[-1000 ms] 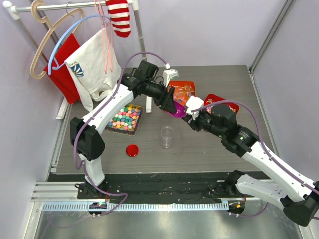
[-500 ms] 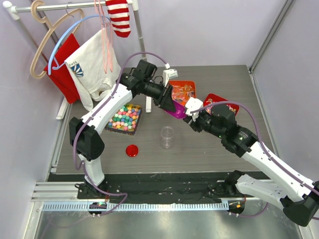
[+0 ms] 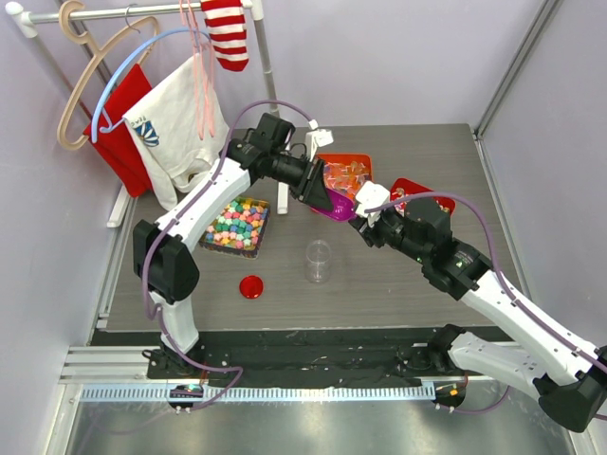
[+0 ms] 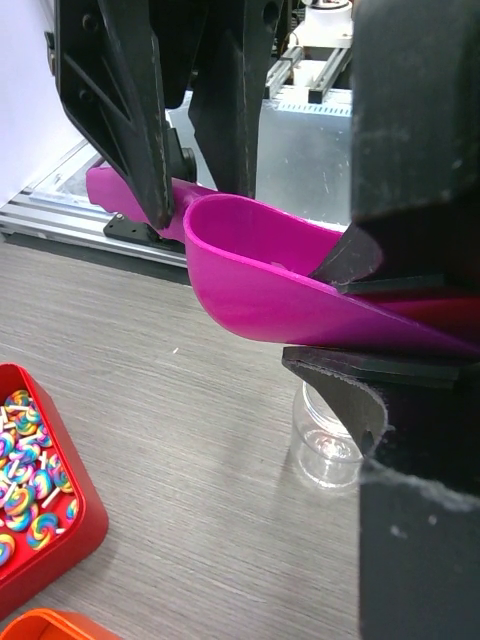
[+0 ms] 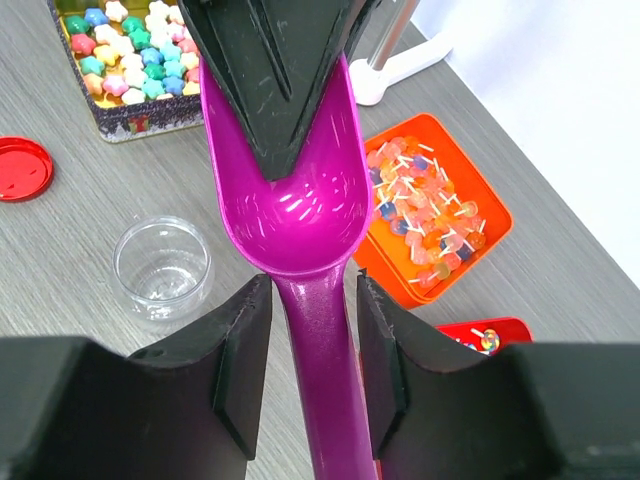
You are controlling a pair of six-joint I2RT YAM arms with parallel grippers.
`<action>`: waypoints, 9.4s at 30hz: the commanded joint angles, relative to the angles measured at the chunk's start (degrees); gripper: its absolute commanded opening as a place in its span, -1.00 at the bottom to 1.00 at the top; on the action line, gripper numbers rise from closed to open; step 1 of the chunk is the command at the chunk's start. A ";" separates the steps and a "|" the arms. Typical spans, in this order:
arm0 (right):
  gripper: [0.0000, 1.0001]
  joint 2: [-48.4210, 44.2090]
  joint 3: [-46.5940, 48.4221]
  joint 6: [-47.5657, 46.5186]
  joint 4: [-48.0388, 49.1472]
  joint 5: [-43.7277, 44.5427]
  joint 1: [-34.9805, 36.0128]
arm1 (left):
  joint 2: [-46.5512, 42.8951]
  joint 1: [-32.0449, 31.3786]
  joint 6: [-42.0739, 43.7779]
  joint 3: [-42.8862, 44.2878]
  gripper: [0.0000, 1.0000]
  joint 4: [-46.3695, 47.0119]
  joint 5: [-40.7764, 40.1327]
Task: Pack the candies
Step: Pick up the spatula from the center of the board, then adjust the storage box at the center of the board.
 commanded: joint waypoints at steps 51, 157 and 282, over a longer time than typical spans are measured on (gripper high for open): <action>-0.93 5.34 3.60 -10.19 -0.79 -9.14 -0.50 | 0.18 -3.28 12.67 3.53 -0.96 -12.25 6.74; -0.98 39.53 39.46 -9.23 -24.96 -3.87 4.85 | -7.38 33.02 13.81 -40.85 -0.34 21.67 -49.16; -0.99 84.28 75.77 -20.65 -43.08 22.15 22.35 | -26.71 28.98 12.14 -54.56 -1.00 37.06 -47.23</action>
